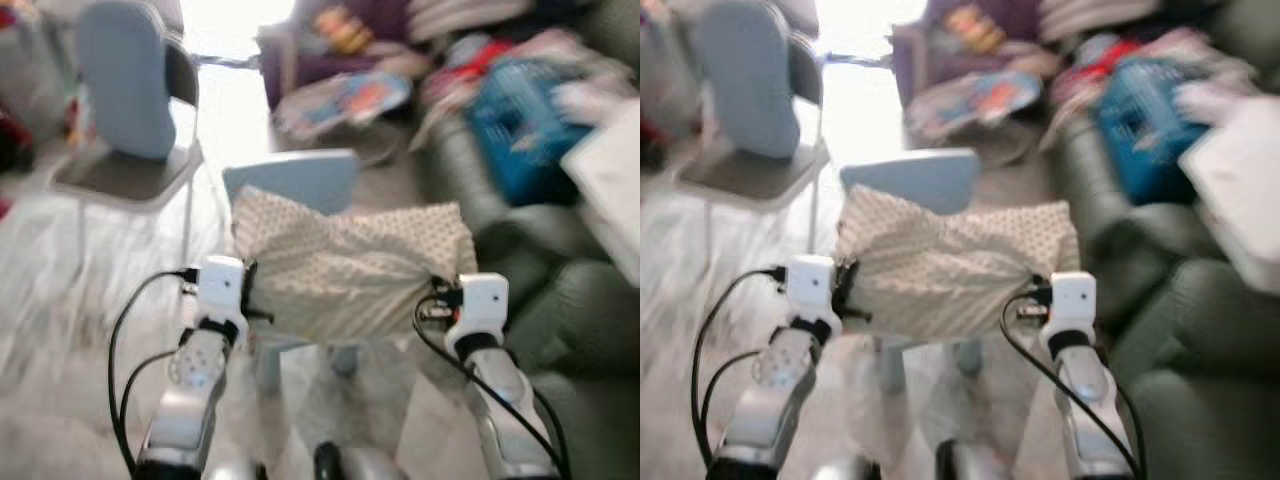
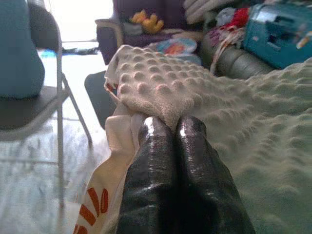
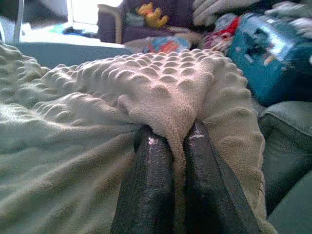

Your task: Move the pillow to the sofa

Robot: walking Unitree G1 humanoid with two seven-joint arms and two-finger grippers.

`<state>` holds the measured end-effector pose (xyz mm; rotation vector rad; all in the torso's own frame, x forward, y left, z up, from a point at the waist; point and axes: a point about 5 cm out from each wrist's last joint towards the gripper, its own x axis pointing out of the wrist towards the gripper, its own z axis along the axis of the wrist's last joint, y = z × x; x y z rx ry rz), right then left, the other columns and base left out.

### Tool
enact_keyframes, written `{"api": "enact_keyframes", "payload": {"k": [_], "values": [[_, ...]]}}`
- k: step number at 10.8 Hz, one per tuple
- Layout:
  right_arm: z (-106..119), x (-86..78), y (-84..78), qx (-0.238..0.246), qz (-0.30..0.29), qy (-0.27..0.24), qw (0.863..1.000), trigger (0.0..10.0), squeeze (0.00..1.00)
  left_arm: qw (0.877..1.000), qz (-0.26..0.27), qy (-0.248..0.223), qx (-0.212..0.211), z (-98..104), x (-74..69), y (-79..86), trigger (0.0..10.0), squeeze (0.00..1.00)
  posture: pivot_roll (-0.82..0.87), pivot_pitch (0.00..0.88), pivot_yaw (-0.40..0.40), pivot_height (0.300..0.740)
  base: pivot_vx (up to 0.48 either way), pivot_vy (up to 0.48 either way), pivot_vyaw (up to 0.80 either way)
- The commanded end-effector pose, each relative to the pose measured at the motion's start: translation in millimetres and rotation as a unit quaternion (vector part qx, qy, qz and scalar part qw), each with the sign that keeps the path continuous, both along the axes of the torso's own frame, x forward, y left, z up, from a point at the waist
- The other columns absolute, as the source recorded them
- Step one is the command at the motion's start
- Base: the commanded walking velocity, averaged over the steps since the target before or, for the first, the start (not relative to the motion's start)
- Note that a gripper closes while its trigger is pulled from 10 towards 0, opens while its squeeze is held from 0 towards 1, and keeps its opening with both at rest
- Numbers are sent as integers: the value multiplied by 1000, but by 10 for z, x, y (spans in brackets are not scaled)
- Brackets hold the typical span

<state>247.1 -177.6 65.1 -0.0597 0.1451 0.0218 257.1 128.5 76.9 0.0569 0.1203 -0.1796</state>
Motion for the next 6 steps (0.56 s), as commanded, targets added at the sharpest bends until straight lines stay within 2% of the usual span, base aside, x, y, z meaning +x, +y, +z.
{"api": "enact_keyframes", "payload": {"k": [1, 6], "values": [[75, 27, -3, -1, -2, -15, 1000, 10000, 0, 1000, -8, -8, -7, 47, 18, -18, 10000, 0, -28, 2, -48, 740, 0, 454, 0], [51, 24, 2, -5, -3, -9, 1000, 10000, 0, 1000, -14, 9, -6, 16, 27, -24, 10000, 0, -28, 6, -49, 740, 0, 469, 0]]}}
